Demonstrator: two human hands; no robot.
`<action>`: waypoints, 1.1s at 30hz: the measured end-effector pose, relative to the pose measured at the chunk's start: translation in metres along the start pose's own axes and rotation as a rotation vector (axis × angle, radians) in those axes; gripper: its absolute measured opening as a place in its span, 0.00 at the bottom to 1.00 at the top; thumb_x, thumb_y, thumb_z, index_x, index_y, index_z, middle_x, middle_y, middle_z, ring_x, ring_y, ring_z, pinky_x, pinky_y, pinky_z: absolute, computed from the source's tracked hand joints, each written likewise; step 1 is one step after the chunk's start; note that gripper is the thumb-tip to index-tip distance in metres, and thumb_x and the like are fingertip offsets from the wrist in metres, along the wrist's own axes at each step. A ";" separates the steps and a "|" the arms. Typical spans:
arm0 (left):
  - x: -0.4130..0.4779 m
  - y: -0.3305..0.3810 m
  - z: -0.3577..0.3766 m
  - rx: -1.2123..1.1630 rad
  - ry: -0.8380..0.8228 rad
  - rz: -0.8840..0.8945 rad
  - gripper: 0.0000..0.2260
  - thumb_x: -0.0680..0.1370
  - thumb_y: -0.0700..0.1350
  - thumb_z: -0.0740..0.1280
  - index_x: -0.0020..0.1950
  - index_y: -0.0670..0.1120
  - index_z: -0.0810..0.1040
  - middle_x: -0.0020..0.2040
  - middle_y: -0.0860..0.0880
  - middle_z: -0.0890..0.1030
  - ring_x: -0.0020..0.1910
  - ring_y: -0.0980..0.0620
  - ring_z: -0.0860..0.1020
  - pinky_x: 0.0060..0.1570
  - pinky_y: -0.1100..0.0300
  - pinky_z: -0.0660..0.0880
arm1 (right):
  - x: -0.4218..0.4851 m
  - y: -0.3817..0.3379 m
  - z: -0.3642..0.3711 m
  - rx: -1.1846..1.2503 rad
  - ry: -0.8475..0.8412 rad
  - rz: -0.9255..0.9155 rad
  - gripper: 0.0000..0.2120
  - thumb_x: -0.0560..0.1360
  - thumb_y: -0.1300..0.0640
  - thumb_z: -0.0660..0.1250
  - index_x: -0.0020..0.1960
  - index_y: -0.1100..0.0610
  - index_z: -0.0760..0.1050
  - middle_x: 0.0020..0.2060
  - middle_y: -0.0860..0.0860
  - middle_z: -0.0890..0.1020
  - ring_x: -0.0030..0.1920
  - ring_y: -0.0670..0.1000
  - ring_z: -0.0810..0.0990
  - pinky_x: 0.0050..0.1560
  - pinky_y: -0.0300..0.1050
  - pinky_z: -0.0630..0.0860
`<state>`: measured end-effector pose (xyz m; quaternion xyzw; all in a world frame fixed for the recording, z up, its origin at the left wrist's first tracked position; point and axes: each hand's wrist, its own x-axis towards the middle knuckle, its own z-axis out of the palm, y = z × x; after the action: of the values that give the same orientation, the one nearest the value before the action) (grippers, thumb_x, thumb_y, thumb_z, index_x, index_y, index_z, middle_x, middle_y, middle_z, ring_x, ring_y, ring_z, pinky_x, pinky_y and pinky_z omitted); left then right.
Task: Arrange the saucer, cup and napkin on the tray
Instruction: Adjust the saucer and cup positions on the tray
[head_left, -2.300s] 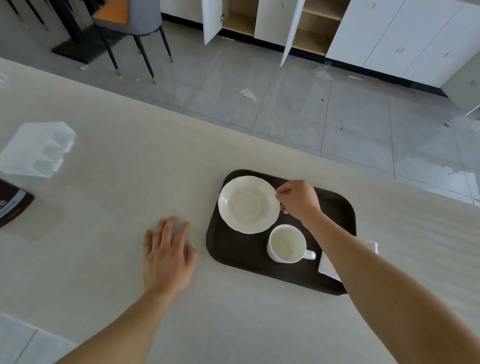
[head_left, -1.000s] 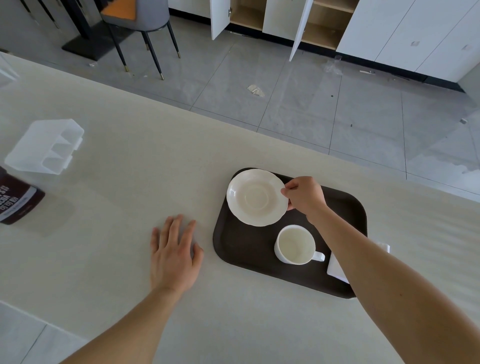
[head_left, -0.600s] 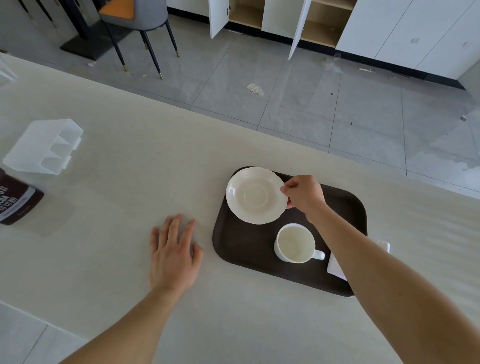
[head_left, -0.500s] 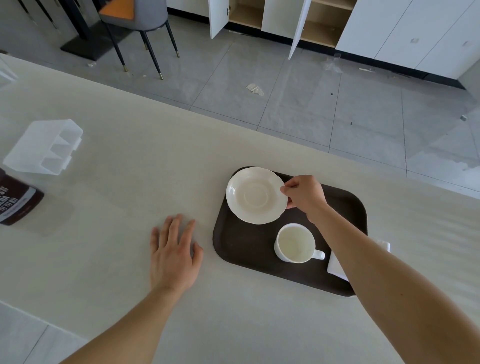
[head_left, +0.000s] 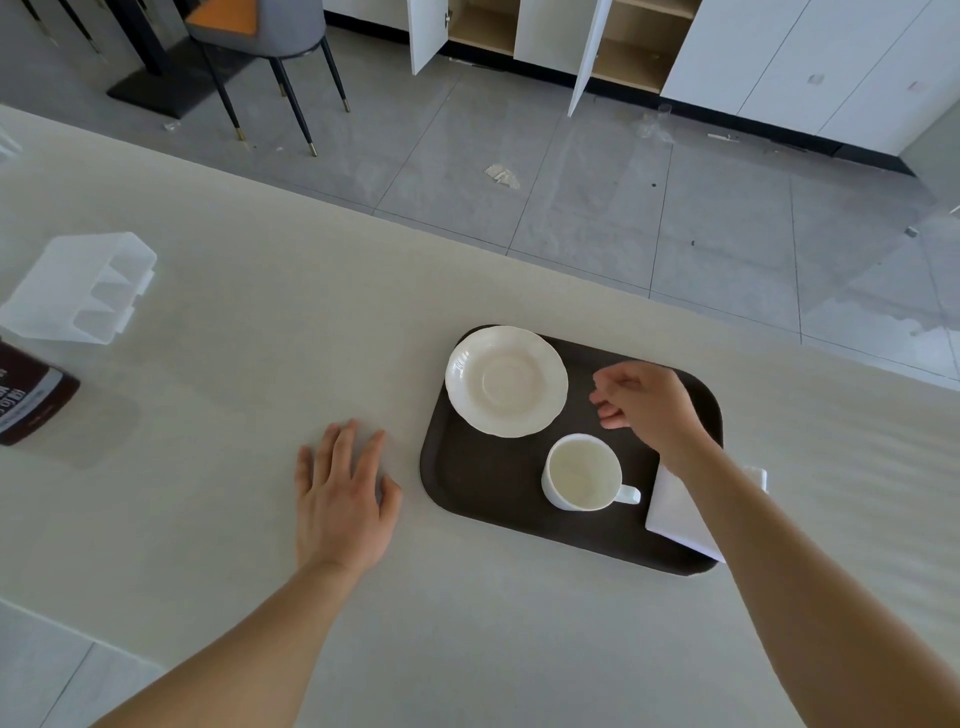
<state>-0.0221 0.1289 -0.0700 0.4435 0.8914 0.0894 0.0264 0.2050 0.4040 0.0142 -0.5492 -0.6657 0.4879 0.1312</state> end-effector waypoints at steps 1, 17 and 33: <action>0.000 0.000 -0.001 -0.002 -0.003 -0.001 0.24 0.76 0.50 0.56 0.71 0.47 0.71 0.74 0.41 0.69 0.75 0.41 0.63 0.75 0.39 0.56 | -0.014 0.006 -0.009 0.036 -0.001 -0.011 0.08 0.79 0.60 0.66 0.48 0.51 0.83 0.37 0.49 0.87 0.36 0.50 0.85 0.40 0.45 0.84; -0.002 0.008 -0.012 -0.051 0.005 -0.020 0.25 0.75 0.49 0.54 0.70 0.45 0.73 0.73 0.39 0.69 0.74 0.38 0.65 0.75 0.39 0.56 | -0.104 0.053 -0.017 -0.400 0.046 -0.266 0.03 0.74 0.55 0.75 0.46 0.48 0.85 0.35 0.40 0.82 0.36 0.43 0.82 0.40 0.38 0.78; -0.003 0.008 -0.010 -0.045 0.022 -0.023 0.25 0.75 0.49 0.55 0.70 0.46 0.74 0.72 0.39 0.70 0.74 0.38 0.66 0.74 0.38 0.57 | -0.083 0.056 0.001 -0.317 0.368 -0.226 0.02 0.75 0.56 0.73 0.46 0.54 0.84 0.40 0.45 0.81 0.38 0.46 0.79 0.39 0.30 0.71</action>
<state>-0.0158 0.1300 -0.0590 0.4315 0.8945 0.1139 0.0276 0.2679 0.3278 -0.0007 -0.5644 -0.7560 0.2517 0.2159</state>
